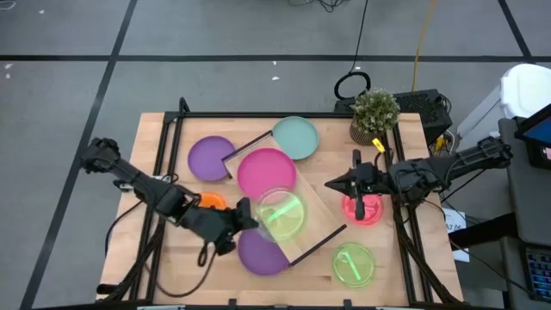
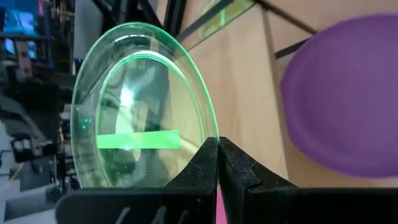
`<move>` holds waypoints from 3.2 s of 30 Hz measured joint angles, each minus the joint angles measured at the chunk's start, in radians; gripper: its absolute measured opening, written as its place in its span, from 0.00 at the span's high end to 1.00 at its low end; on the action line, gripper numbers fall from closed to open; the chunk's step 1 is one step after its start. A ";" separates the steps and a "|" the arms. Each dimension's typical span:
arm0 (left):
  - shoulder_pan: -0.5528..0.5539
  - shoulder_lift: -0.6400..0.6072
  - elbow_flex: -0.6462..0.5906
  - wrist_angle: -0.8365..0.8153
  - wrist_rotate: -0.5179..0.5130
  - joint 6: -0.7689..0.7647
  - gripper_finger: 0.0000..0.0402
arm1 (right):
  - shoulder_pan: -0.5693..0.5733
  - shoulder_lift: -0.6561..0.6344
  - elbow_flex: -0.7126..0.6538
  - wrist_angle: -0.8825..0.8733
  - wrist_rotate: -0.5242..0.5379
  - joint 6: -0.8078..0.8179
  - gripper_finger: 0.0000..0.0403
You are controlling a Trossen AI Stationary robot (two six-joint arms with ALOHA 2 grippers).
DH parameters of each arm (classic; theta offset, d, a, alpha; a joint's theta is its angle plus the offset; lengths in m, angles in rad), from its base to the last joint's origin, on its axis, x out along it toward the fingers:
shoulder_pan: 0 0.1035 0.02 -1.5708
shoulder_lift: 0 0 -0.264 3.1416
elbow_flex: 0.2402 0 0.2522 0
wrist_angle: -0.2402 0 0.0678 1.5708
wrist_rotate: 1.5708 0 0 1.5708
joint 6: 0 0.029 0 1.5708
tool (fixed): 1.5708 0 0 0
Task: Place and stack plates onto a shelf
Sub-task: Put the left green plate on the shelf
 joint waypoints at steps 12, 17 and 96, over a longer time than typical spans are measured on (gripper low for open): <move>0.091 0.141 0.000 0.080 0.027 0.018 0.99 | 0.050 0.003 0.000 0.004 0.076 0.002 1.00; 0.090 0.192 0.000 0.134 0.029 -0.003 0.99 | 0.059 0.003 0.000 0.003 0.104 -0.002 1.00; 0.157 0.279 0.000 0.238 0.257 -0.295 0.86 | 0.059 0.004 0.000 0.011 0.101 -0.007 1.00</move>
